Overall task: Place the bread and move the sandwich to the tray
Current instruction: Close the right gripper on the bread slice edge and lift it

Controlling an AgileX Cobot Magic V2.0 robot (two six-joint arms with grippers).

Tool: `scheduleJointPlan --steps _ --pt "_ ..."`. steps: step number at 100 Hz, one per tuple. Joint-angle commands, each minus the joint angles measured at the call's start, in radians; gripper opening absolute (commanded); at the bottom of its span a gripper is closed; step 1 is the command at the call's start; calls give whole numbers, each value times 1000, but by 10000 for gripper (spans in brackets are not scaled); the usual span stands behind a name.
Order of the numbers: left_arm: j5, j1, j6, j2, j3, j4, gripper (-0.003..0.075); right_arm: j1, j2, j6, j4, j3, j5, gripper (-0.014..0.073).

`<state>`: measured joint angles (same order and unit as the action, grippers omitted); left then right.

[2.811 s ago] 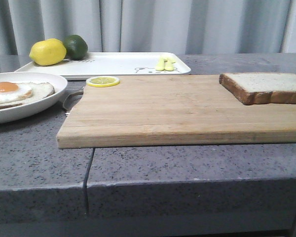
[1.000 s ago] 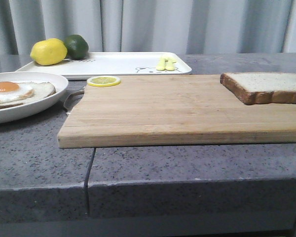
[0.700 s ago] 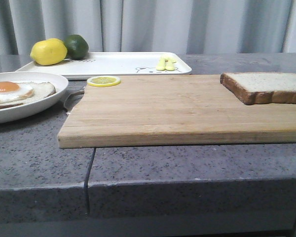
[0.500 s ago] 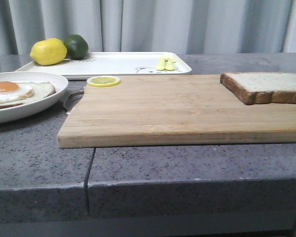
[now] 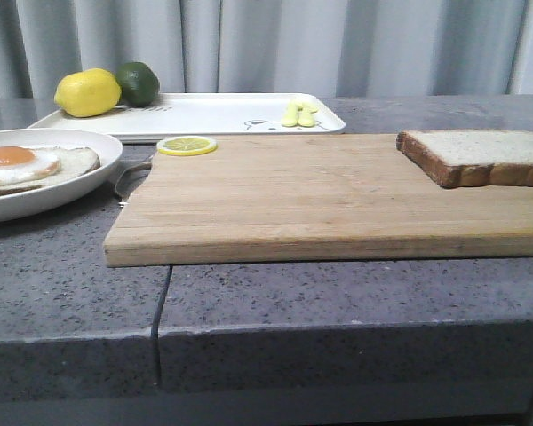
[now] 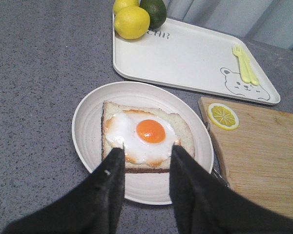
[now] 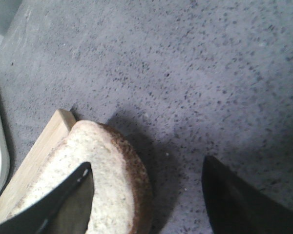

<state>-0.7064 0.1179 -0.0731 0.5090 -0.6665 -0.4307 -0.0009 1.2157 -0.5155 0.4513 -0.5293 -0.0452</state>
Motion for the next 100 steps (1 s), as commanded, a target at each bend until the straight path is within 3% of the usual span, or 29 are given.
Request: scheduleJointPlan --steps 1,30,77,100 --pt "63 -7 5 12 -35 -25 211 19 -2 -23 -3 -33 -95 484" --pt "63 -7 5 12 -35 -25 211 74 75 -32 -4 -79 -103 484" --pt "65 -7 5 12 -35 -25 211 76 145 -32 -4 -101 -103 480" --pt "67 -7 5 12 -35 -25 211 76 146 -32 -4 -101 -101 315"
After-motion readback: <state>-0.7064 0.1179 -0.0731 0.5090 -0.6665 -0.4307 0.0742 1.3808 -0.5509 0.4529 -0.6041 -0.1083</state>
